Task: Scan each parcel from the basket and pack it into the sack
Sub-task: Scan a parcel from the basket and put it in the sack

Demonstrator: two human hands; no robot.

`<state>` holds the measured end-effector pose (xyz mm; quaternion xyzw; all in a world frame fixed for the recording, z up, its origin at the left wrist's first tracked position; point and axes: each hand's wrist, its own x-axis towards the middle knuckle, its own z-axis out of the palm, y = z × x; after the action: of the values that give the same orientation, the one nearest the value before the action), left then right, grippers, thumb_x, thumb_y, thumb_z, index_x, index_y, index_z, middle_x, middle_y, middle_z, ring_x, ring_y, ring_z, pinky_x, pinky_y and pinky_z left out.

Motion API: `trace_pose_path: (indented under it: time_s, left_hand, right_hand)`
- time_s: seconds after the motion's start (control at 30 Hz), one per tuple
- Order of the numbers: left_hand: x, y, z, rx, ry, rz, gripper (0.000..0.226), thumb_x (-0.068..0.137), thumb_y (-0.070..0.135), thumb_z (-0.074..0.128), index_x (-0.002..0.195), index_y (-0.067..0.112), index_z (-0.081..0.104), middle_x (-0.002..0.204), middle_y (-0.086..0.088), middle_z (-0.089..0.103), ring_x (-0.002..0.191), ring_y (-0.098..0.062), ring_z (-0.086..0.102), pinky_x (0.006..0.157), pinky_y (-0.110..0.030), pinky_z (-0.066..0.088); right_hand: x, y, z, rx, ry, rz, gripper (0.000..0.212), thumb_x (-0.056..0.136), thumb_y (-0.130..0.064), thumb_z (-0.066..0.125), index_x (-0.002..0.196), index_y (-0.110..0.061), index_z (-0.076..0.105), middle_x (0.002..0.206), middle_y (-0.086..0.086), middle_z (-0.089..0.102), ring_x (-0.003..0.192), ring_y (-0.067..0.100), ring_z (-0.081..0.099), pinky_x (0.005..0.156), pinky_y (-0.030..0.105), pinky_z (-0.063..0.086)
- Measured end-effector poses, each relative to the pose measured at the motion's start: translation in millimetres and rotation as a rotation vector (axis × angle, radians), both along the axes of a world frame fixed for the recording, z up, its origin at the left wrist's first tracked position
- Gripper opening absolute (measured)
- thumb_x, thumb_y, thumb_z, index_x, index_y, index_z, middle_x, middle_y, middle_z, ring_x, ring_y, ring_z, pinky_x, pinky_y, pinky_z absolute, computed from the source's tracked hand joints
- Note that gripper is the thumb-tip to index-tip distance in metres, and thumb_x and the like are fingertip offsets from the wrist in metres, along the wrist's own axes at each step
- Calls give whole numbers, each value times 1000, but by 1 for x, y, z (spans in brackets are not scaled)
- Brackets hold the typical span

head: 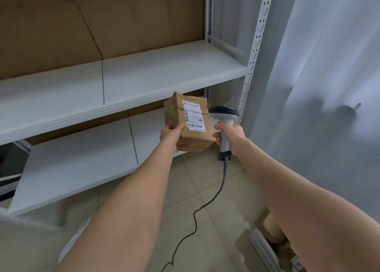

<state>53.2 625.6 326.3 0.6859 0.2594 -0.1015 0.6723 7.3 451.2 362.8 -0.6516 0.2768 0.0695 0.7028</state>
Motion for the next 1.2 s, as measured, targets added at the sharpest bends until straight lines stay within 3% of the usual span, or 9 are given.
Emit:
trace_pose_path:
  time_s: [0.1, 0.2, 0.3, 0.37, 0.47, 0.57, 0.8, 1.0, 1.2]
  left_hand:
    - [-22, 29, -1, 15, 26, 68, 72, 74, 49, 75, 134, 23, 45, 122, -5, 57, 110, -30, 56, 82, -44, 49]
    - [-49, 58, -1, -1, 33, 139, 72, 72, 49, 76, 132, 24, 46, 120, -5, 59, 102, -27, 58, 76, -44, 55]
    - [-83, 89, -11, 42, 60, 228, 77, 71, 50, 75, 136, 23, 45, 127, -6, 57, 116, -34, 54, 96, -57, 45]
    - [-107, 110, -18, 56, 77, 281, 76, 70, 49, 76, 134, 21, 47, 124, -6, 59, 112, -34, 57, 95, -57, 46]
    - [-142, 142, -28, 19, 84, 354, 69, 69, 44, 78, 128, 19, 53, 113, -8, 65, 100, -33, 64, 88, -54, 52]
    - [-172, 179, -37, 40, 91, 431, 62, 70, 42, 78, 123, 18, 57, 109, -6, 67, 96, -30, 65, 84, -50, 55]
    - [-211, 271, -71, 100, 133, 508, 56, 73, 41, 77, 121, 19, 57, 113, -5, 66, 100, -30, 64, 86, -50, 53]
    - [-211, 369, -133, 82, 147, 533, 61, 74, 31, 80, 126, 14, 55, 117, -9, 65, 105, -29, 63, 91, -49, 52]
    - [-199, 462, -217, 137, 254, 515, 72, 70, 40, 80, 131, 15, 52, 121, -8, 63, 109, -31, 61, 94, -49, 50]
  right_hand:
    - [-3, 25, -12, 21, -19, 19, 10, 88, -10, 66, 84, -11, 56, 64, 6, 61, 49, 14, 52, 49, 22, 49]
    - [-10, 51, -24, 29, -19, 45, 12, 87, -10, 66, 83, -13, 55, 68, 5, 61, 52, 13, 53, 51, 23, 48]
    - [-22, 81, -39, 31, -19, 125, 15, 86, -10, 66, 93, -13, 53, 79, 6, 63, 63, 15, 57, 59, 27, 49]
    - [-32, 104, -51, 27, -18, 187, 18, 86, -11, 66, 96, -13, 52, 86, 7, 62, 68, 16, 57, 65, 31, 50]
    - [-49, 139, -64, -15, -6, 267, 17, 84, -14, 67, 84, -17, 51, 81, 3, 58, 69, 17, 55, 70, 36, 50]
    - [-65, 180, -73, -65, 1, 344, 19, 85, -17, 67, 94, -15, 50, 78, 0, 52, 73, 17, 50, 75, 36, 41]
    - [-89, 282, -107, -65, 82, 460, 21, 81, -15, 69, 97, -15, 55, 77, 4, 55, 82, 28, 55, 88, 45, 53]
    - [-89, 381, -160, -84, 173, 491, 27, 78, -12, 72, 102, -10, 60, 74, 2, 55, 79, 28, 54, 85, 44, 53]
    - [-77, 467, -236, -120, 243, 505, 26, 81, -12, 72, 103, -10, 58, 76, 4, 59, 79, 27, 58, 77, 38, 51]
